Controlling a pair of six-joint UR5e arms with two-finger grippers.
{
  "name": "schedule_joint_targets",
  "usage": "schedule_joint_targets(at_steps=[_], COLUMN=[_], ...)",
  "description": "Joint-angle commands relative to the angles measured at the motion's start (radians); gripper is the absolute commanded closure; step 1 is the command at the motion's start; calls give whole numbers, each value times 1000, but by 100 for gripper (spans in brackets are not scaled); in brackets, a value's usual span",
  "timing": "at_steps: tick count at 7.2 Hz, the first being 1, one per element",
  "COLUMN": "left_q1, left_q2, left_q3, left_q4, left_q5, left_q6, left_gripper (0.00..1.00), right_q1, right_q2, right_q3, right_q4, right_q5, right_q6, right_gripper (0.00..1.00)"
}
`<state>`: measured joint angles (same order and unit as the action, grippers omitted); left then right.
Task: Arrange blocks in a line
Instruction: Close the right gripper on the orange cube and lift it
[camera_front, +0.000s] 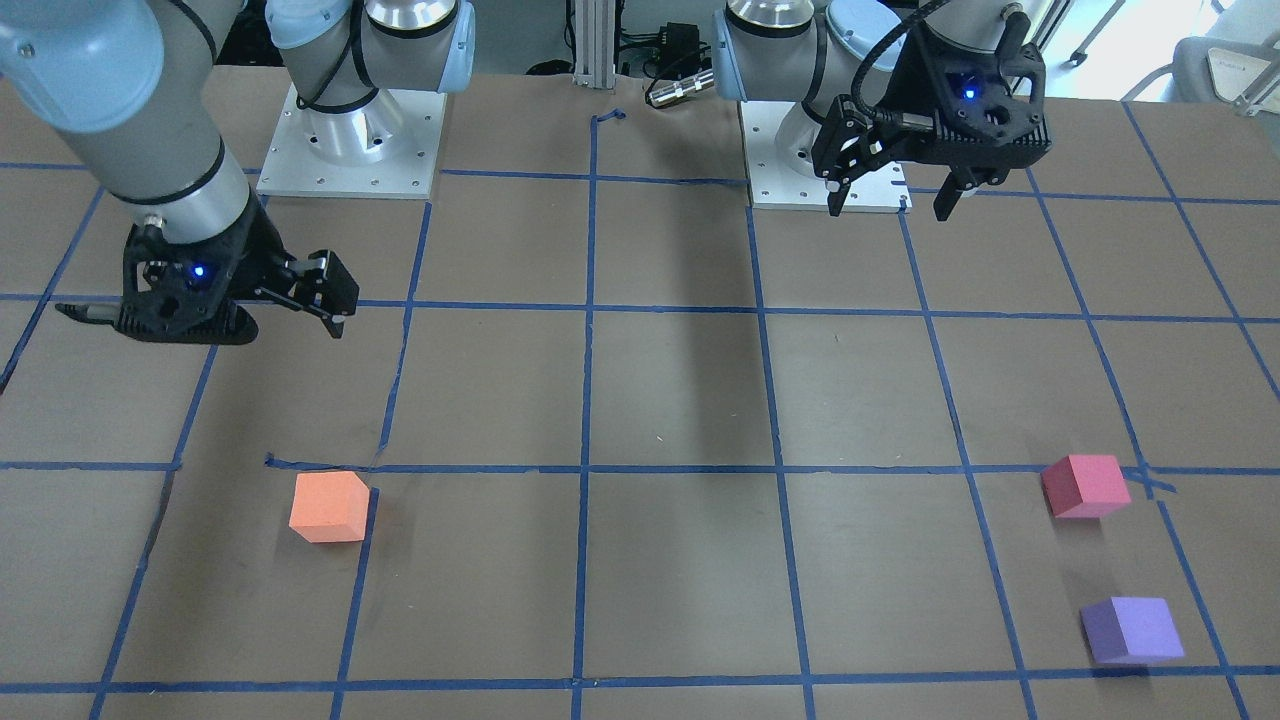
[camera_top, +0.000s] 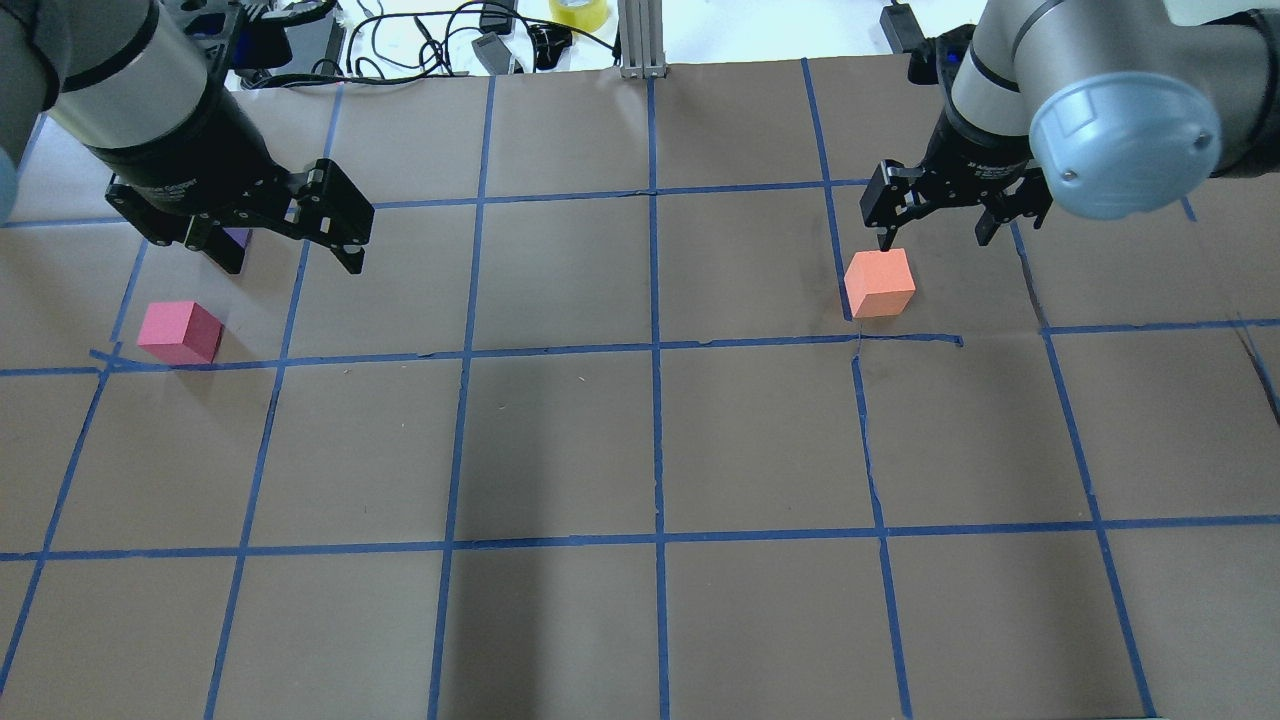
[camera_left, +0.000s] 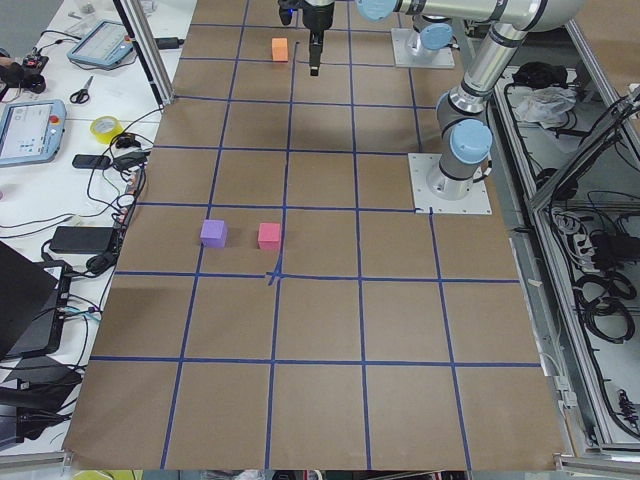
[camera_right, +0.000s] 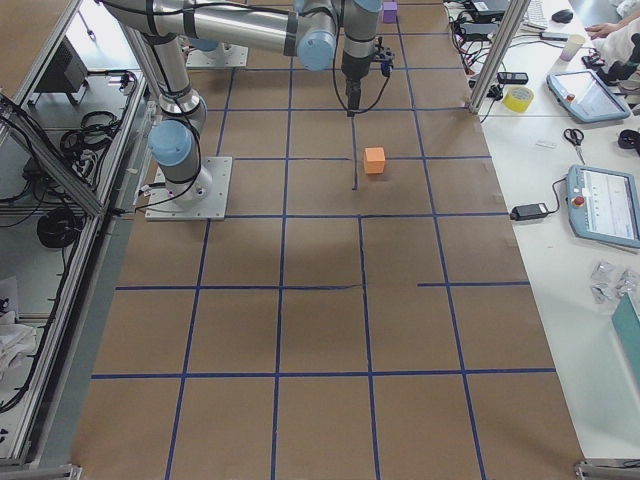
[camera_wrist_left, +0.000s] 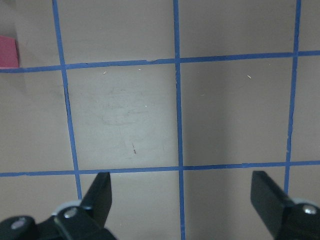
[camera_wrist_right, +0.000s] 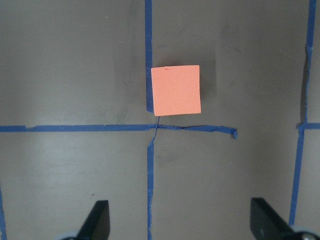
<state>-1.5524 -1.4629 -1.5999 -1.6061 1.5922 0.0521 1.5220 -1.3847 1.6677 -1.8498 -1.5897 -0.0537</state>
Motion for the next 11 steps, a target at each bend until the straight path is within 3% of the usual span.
schedule_joint_targets(at_steps=[1, 6, 10, 11], left_q1=[3, 2, 0, 1], left_q2=[1, 0, 3, 4], left_q3=[0, 0, 3, 3], left_q4=[2, 8, 5, 0], left_q5=[-1, -2, 0, 0], left_q6=[0, 0, -2, -2], left_gripper=[0, 0, 0, 0], right_q1=[0, -22, -22, -22], right_q2=[109, 292, 346, 349], right_q3=[3, 3, 0, 0], right_q4=[-121, -235, -238, -253], right_q5=[2, 0, 4, 11], right_q6=[-2, -3, -8, -33], right_gripper=[0, 0, 0, 17])
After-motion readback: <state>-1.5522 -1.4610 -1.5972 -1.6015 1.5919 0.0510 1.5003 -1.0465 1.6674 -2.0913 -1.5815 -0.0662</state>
